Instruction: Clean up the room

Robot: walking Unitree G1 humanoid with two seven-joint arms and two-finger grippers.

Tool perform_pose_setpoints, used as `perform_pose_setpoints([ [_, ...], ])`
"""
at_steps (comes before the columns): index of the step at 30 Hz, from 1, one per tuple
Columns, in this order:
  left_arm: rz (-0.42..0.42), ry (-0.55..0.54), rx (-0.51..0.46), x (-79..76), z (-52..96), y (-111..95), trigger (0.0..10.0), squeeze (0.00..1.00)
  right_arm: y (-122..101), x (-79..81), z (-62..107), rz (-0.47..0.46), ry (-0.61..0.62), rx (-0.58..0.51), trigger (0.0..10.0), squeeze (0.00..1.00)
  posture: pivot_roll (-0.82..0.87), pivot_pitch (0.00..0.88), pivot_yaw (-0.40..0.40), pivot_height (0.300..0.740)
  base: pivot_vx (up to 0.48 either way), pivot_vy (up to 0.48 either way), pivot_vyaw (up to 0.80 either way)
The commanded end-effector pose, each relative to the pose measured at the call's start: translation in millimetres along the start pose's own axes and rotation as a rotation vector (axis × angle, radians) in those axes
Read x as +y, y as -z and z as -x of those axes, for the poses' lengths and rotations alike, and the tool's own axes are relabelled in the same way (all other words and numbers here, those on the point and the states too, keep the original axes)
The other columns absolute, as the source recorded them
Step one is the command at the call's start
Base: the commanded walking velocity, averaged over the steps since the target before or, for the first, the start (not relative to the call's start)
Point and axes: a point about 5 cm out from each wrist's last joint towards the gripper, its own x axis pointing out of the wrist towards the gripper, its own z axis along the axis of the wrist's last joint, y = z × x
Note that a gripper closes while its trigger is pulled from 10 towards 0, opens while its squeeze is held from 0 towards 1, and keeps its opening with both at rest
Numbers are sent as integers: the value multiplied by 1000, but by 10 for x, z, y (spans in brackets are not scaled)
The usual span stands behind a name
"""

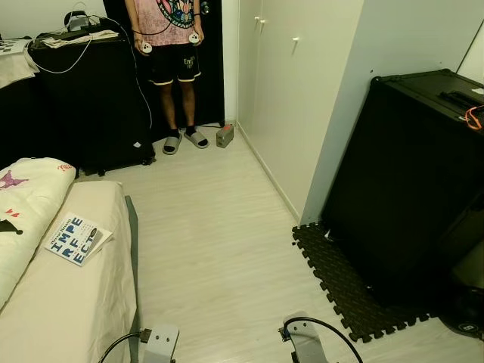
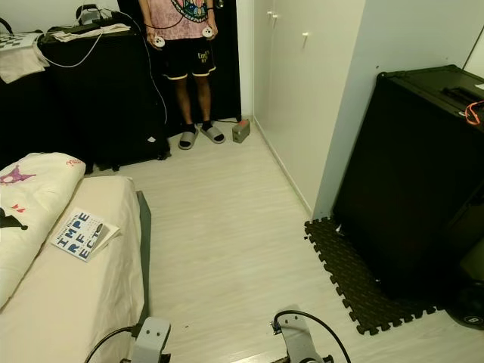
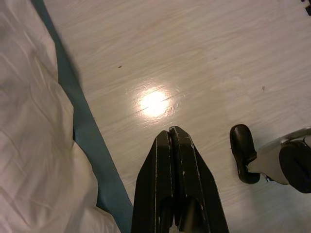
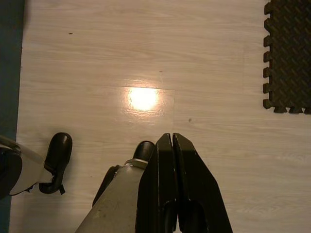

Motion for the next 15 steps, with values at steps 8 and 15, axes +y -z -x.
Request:
perform_pose_setpoints([
  [8,53,-27,4,71,24,40,10000,0,-29,21,0,-97,-38,-35,10000,0,-44,47,-11,740,0,0,0],
  [15,20,-69,57,110,9,66,10000,0,-2,32,0,-37,-35,-8,10000,0,-48,57,-12,740,0,0,0],
])
